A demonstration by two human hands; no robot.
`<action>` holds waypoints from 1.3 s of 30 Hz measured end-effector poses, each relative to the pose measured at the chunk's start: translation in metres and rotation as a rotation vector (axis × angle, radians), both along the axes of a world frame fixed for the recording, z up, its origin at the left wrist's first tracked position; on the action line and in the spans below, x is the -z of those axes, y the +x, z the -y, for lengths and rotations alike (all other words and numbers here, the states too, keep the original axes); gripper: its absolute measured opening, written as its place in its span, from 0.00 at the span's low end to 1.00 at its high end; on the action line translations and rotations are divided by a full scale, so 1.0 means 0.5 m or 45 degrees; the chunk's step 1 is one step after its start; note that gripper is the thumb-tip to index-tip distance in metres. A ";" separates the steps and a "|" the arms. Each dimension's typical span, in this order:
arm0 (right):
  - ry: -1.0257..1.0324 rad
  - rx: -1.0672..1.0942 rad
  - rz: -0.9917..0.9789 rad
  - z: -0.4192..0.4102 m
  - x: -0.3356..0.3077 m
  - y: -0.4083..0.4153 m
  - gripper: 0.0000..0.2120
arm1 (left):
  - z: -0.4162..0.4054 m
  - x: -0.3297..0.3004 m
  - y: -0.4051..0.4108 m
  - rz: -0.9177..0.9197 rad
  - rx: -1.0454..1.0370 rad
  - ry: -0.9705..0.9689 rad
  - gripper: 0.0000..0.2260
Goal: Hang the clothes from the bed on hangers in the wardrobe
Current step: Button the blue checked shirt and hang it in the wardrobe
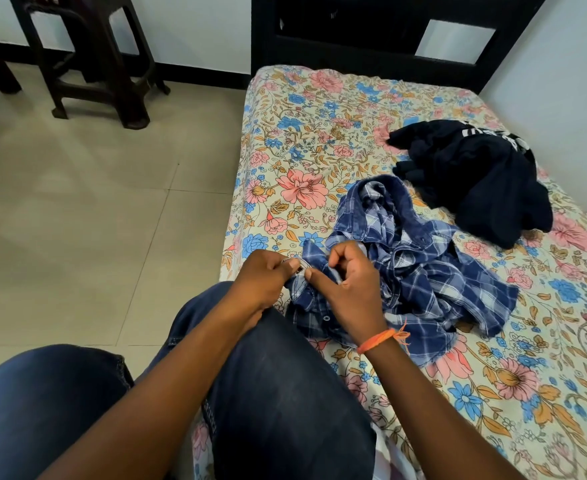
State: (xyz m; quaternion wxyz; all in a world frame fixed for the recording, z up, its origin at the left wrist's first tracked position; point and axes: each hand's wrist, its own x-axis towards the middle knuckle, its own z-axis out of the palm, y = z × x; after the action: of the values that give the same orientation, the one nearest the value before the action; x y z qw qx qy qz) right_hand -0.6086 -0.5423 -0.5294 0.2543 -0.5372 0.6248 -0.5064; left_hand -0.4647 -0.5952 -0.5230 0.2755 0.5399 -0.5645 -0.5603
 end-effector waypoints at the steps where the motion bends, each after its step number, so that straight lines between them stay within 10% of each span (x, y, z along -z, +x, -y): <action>1: 0.003 -0.009 -0.031 0.003 0.001 0.001 0.12 | -0.003 -0.002 -0.002 0.002 -0.005 -0.033 0.11; 15: 0.223 0.094 0.436 0.004 -0.004 0.006 0.18 | -0.003 -0.001 0.005 -0.266 -0.047 -0.026 0.03; 39: 0.209 -0.042 0.860 -0.004 -0.014 -0.011 0.18 | -0.032 -0.005 0.004 0.042 -0.041 -0.554 0.07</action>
State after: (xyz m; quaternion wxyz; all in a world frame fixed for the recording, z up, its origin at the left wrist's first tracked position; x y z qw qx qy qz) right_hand -0.6140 -0.5404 -0.5226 0.4974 -0.3270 0.5352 -0.5993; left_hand -0.4629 -0.5792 -0.5203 0.3850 0.4857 -0.6680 -0.4119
